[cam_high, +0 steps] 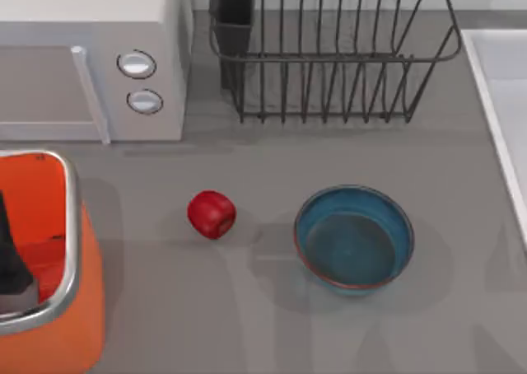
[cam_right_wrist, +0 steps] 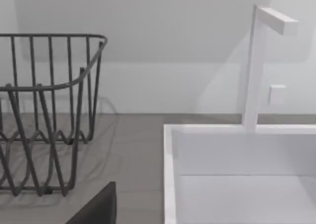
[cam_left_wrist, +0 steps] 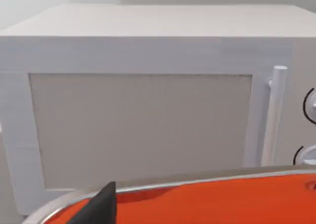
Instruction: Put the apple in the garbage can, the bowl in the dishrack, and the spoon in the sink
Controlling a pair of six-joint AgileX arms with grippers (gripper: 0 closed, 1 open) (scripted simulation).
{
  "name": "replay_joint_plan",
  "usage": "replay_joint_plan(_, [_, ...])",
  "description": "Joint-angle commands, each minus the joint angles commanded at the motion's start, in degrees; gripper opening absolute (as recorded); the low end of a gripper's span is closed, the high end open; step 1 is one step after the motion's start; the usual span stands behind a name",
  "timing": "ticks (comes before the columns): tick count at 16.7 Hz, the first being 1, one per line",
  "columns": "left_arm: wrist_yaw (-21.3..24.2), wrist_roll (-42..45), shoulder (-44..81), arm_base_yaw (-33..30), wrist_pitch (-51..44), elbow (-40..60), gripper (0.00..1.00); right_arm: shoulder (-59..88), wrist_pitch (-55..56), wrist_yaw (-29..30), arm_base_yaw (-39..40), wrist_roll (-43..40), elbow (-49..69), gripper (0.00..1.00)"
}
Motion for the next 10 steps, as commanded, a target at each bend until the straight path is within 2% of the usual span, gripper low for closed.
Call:
replay_joint_plan(5, [-0.04,0.14,3.04,-0.81,-1.80,2.60,1.00,0.00,0.00,0.00,0.00,0.00,0.00,1.00])
replay_joint_plan(10, [-0.26,0.83,17.65,-4.68,-10.39,14.98,1.00,0.00,0.00,0.00,0.00,0.00,0.00,1.00])
